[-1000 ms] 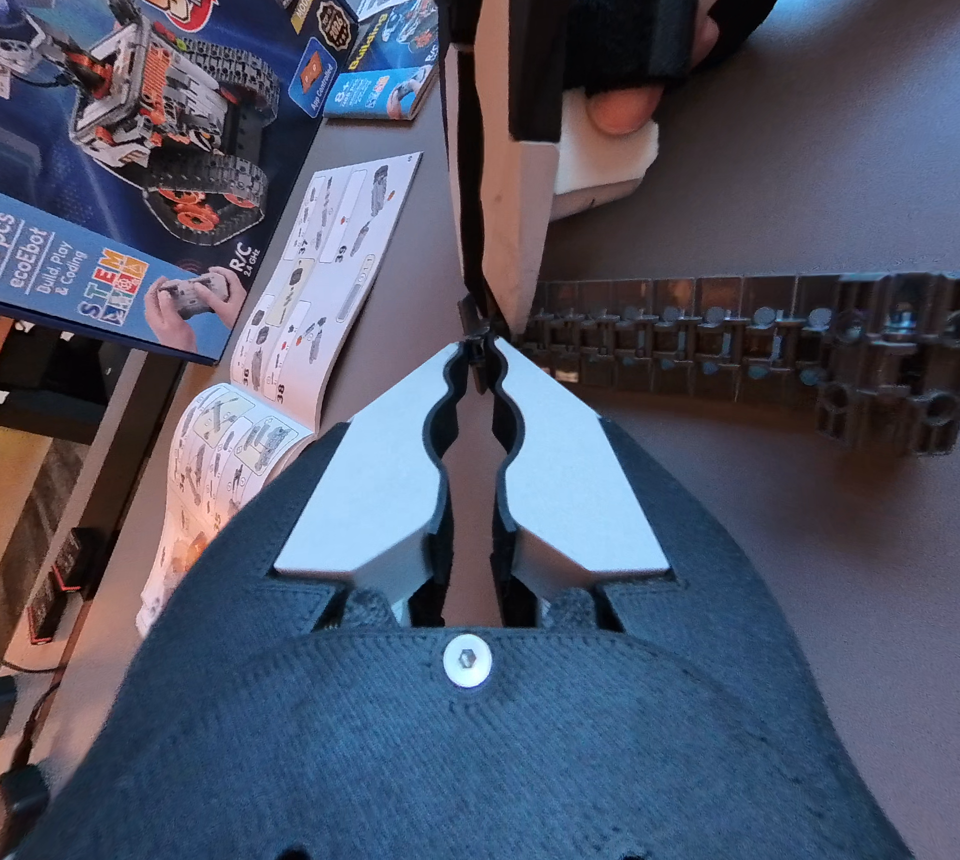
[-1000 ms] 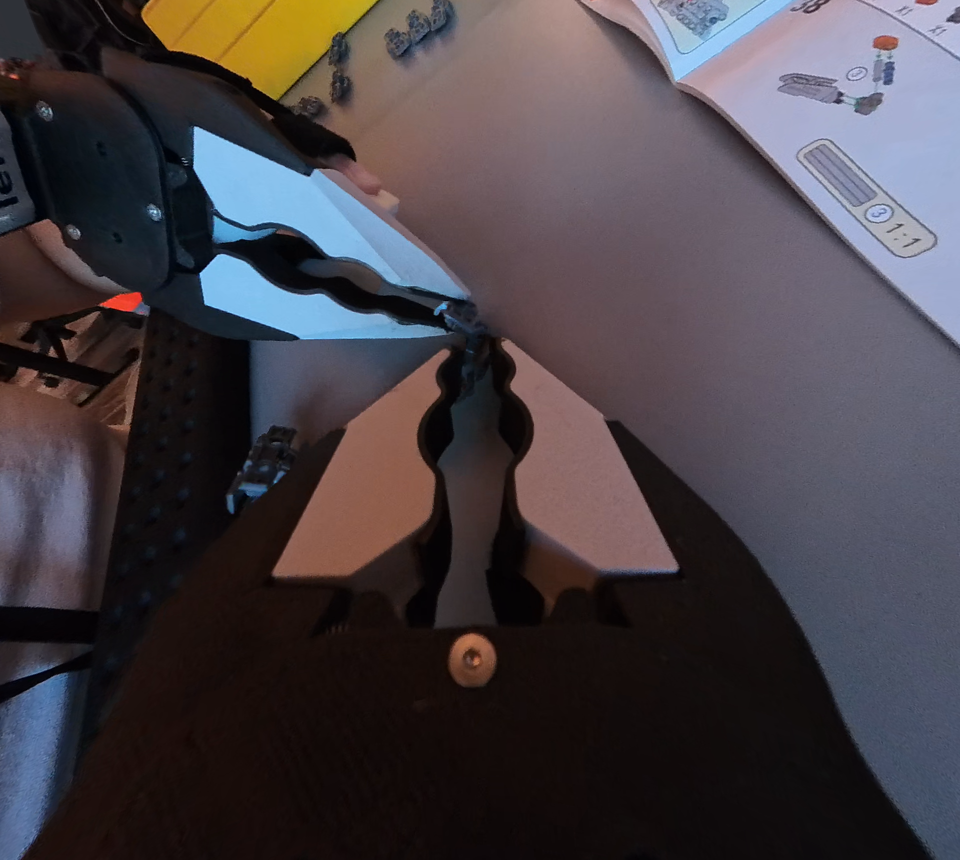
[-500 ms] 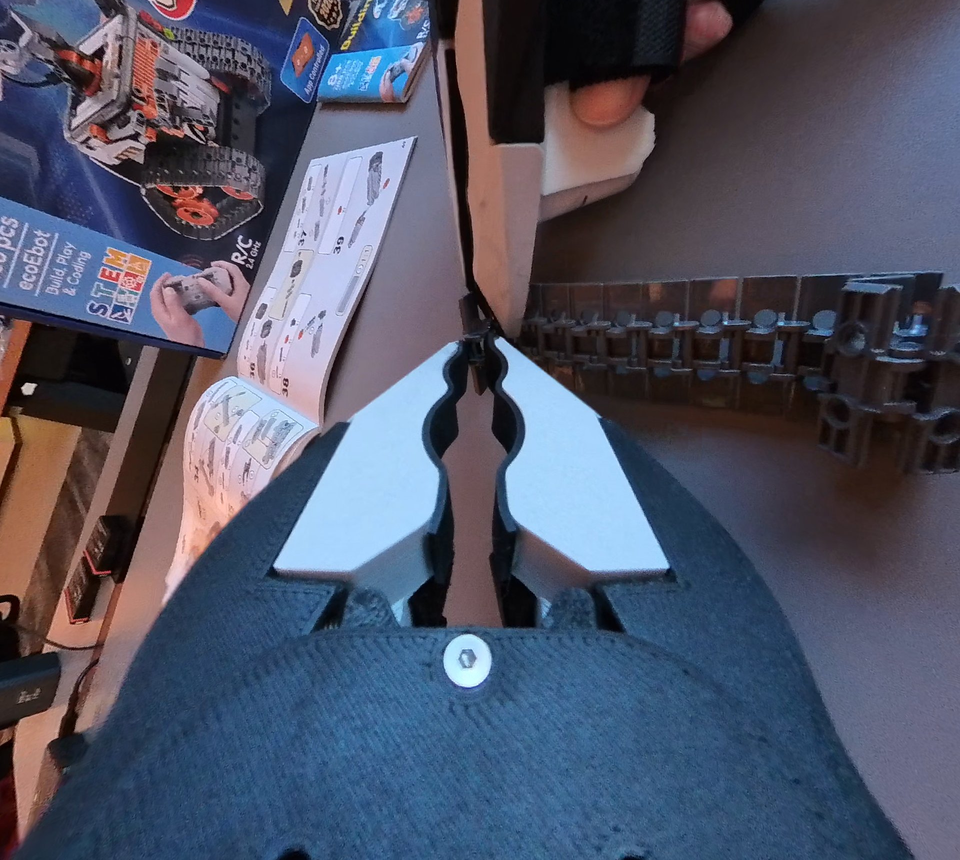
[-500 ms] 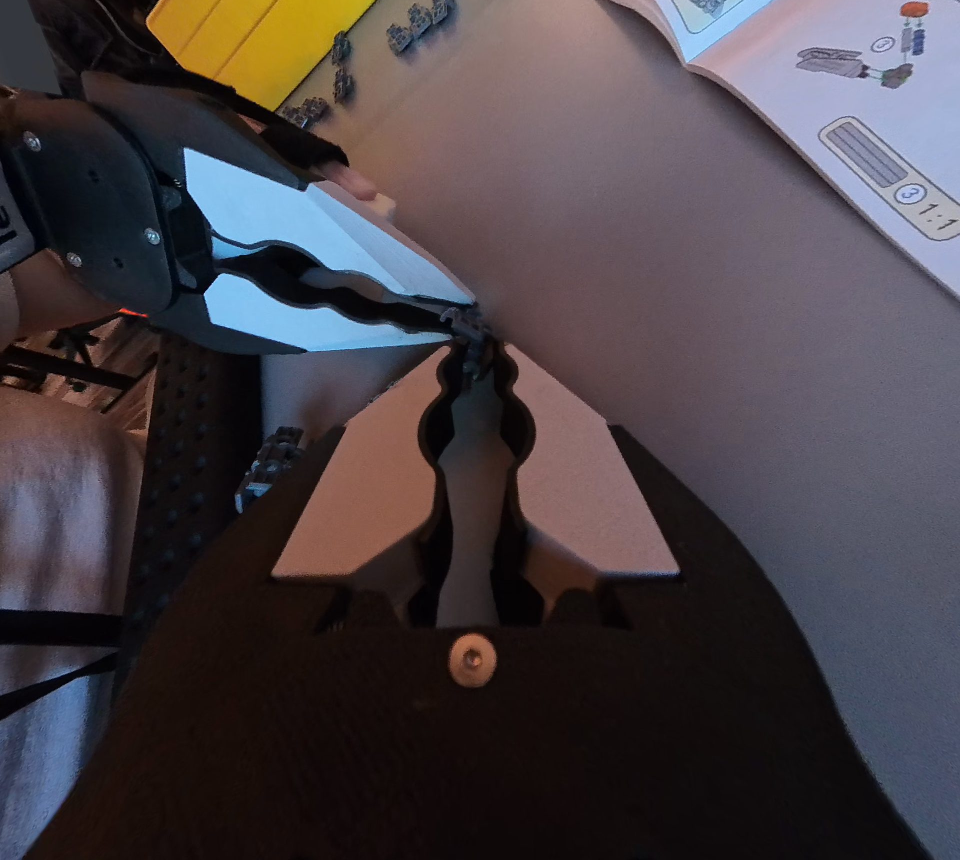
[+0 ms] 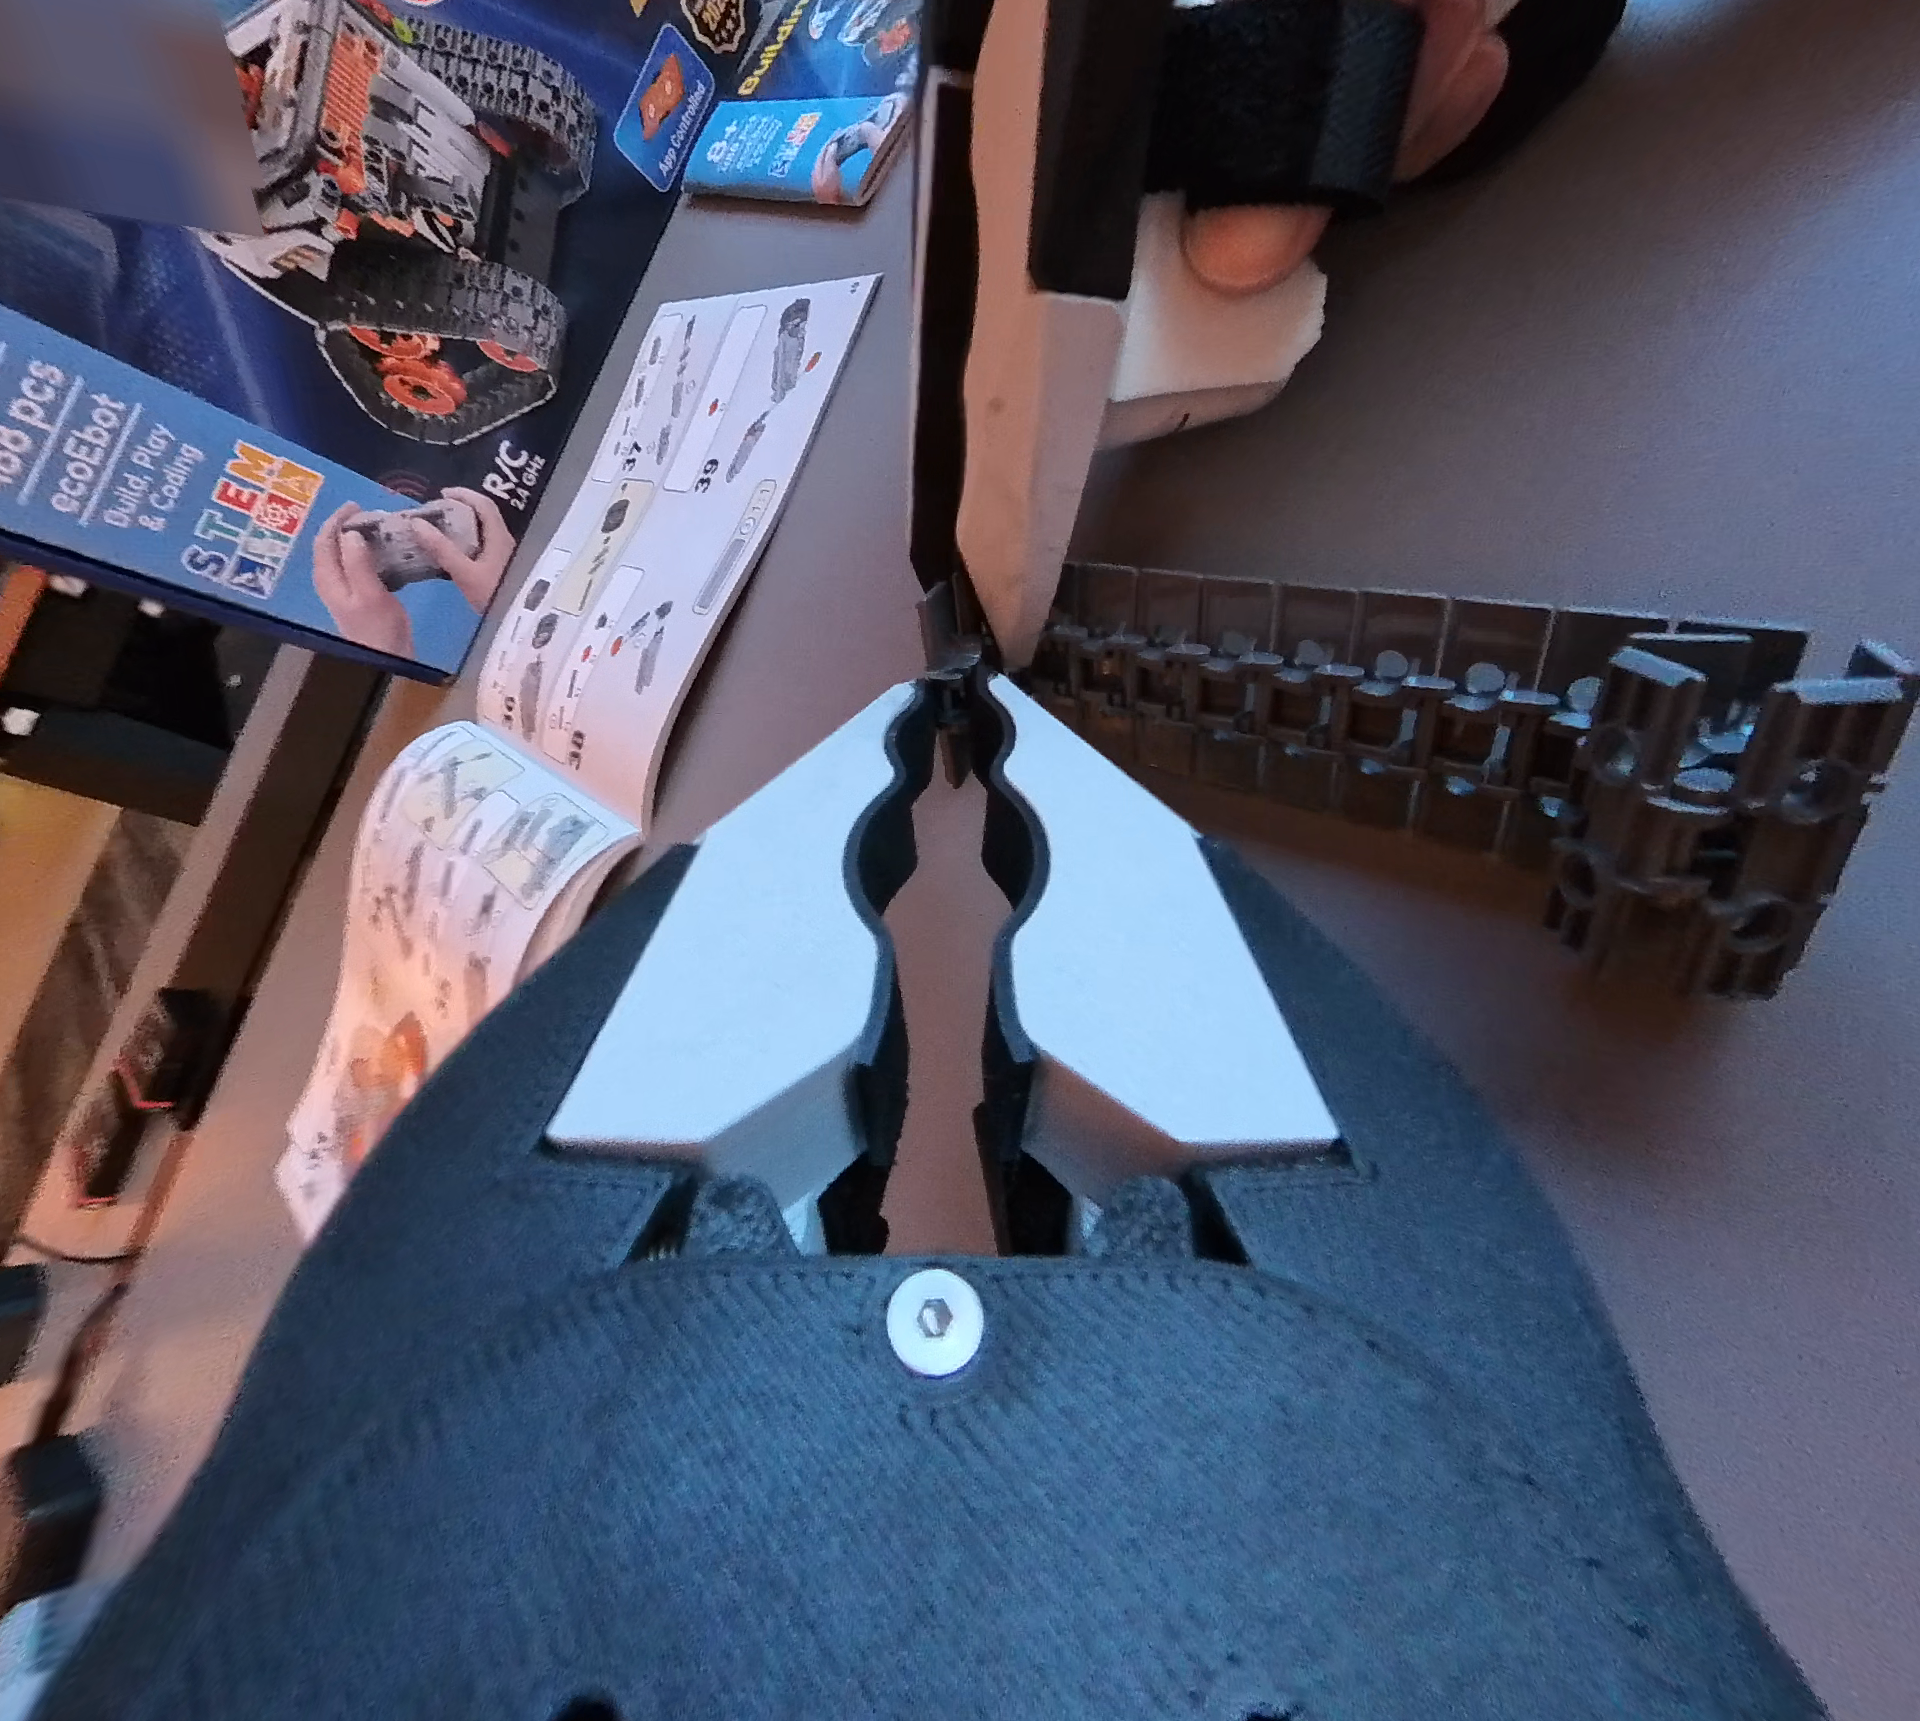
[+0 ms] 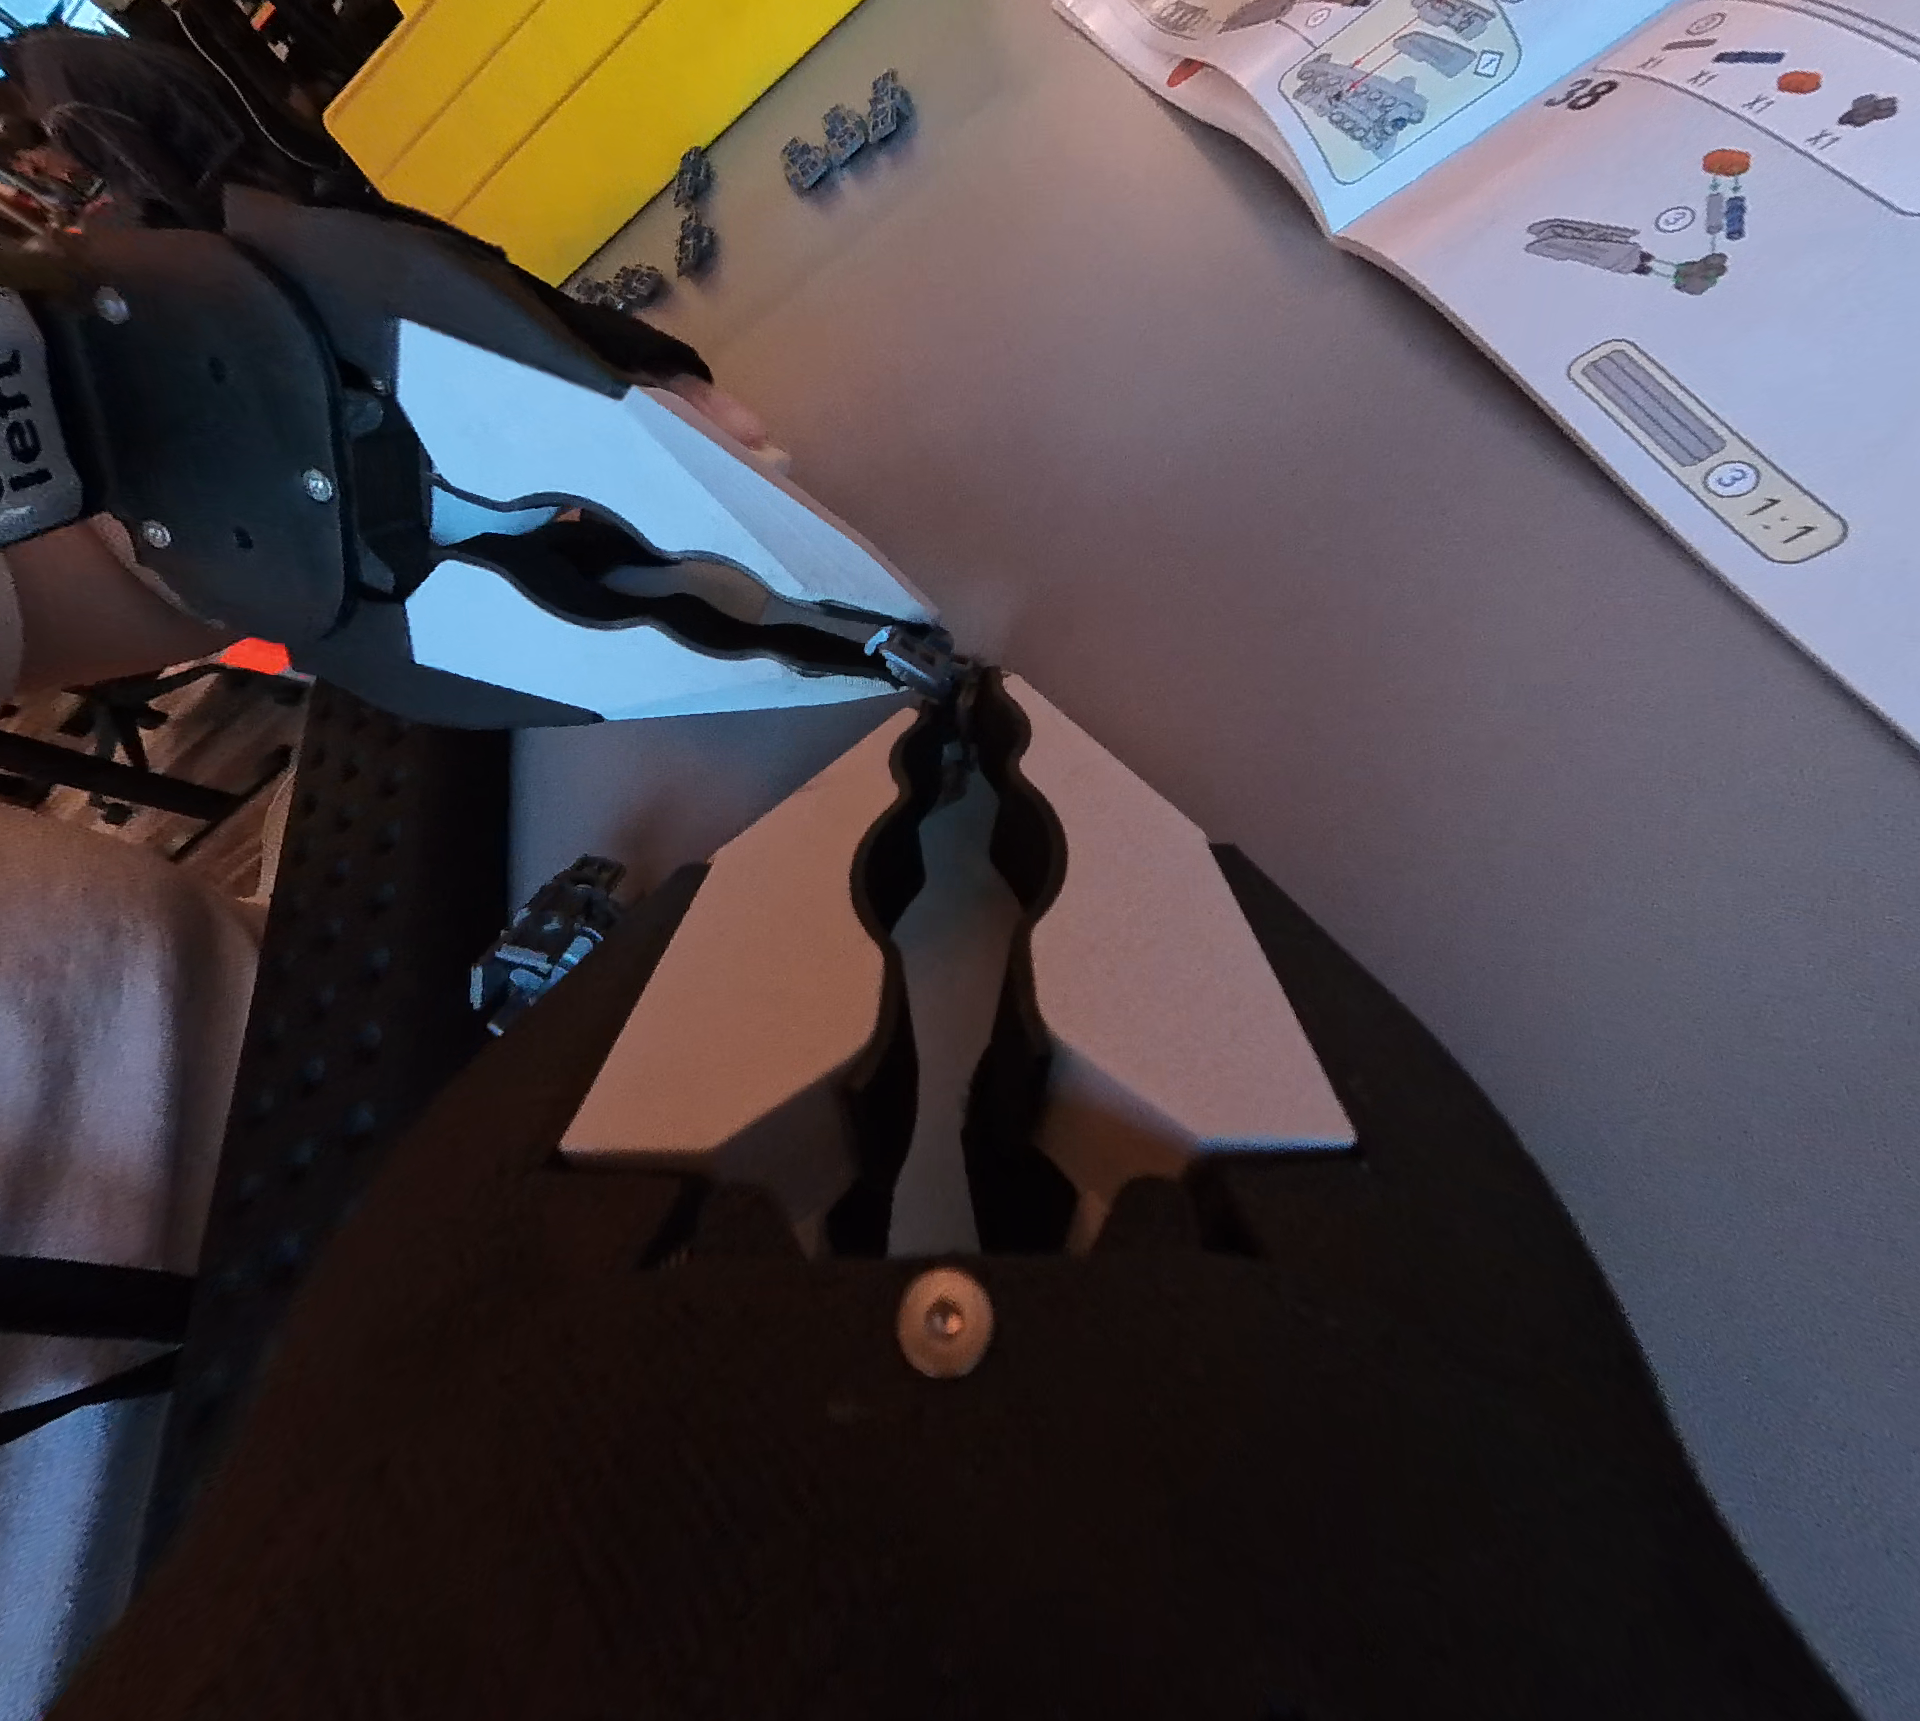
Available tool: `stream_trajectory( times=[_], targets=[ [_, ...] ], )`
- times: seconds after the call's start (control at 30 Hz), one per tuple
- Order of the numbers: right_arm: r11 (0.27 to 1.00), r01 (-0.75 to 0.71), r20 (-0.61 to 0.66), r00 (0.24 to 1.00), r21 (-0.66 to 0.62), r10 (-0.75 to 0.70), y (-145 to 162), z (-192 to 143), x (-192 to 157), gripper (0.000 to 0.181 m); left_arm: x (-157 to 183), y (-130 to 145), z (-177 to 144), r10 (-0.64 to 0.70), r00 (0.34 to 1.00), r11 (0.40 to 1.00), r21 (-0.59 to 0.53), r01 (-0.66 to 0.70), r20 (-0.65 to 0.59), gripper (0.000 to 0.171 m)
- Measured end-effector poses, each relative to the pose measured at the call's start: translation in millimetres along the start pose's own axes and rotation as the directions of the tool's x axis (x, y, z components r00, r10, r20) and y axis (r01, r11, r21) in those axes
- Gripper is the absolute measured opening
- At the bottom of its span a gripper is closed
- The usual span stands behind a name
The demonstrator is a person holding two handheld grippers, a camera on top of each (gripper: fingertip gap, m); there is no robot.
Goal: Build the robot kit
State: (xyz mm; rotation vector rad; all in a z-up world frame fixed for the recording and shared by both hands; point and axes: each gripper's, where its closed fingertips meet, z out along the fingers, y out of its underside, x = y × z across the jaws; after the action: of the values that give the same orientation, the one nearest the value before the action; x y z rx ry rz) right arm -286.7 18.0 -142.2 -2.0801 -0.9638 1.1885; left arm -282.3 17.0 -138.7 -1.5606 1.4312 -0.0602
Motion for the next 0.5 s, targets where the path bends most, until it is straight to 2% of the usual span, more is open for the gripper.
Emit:
stream_trajectory(
  times=[0.07,0.5],
  targets=[
    [1.000,-0.018,-0.002,1.000,0.013,0.018,-1.5,0.4,0.5,0.004,-0.8,0.2,0.4,-0.044,0.999,0.999,0.015,0.044,-0.011,0.005],
    [0.999,-0.038,-0.037,0.999,0.028,0.039,-2.0,1.5,3.7,0.004,-4.5,0.4,5.2,0.012,0.997,1.000,0.001,-0.012,0.074,0.006]
  ],
)
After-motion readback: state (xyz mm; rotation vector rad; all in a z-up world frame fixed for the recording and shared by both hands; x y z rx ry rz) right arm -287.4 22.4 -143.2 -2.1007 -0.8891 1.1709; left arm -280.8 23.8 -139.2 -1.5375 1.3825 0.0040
